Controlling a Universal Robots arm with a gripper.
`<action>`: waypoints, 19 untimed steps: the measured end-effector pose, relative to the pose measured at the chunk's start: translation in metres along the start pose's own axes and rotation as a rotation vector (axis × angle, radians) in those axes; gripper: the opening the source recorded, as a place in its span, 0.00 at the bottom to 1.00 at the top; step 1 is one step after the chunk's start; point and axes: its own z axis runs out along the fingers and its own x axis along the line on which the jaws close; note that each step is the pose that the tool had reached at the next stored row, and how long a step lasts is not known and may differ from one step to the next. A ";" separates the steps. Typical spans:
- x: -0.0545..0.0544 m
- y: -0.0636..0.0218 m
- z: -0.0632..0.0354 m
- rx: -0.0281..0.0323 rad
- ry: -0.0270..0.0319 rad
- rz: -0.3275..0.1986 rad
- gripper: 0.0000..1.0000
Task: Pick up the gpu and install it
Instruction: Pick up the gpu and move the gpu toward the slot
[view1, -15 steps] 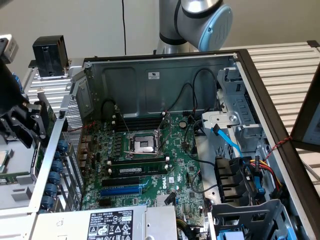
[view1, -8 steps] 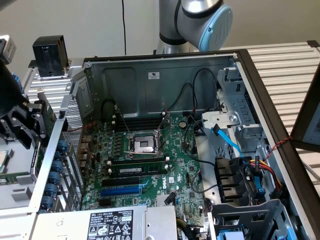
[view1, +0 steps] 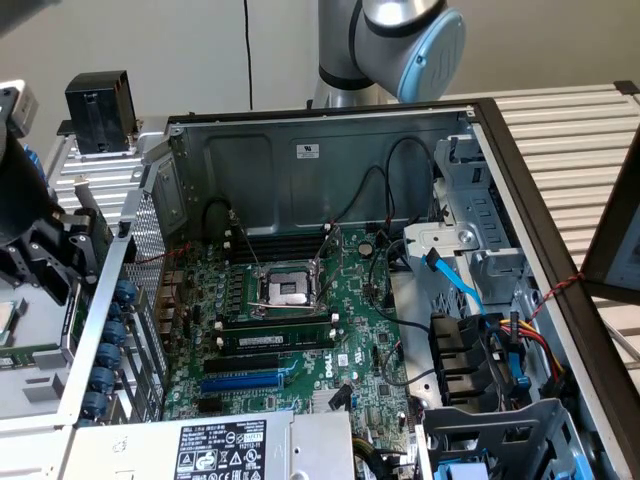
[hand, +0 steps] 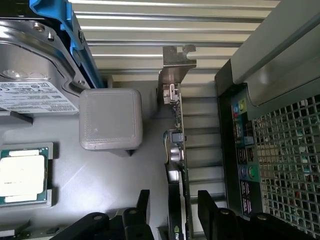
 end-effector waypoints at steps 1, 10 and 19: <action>-0.001 -0.0001 0.0007 0.0001 0.0008 -0.004 0.51; -0.001 -0.0015 0.0035 -0.0043 0.0083 -0.040 0.51; 0.000 -0.0023 0.0067 -0.0042 0.0087 -0.041 0.51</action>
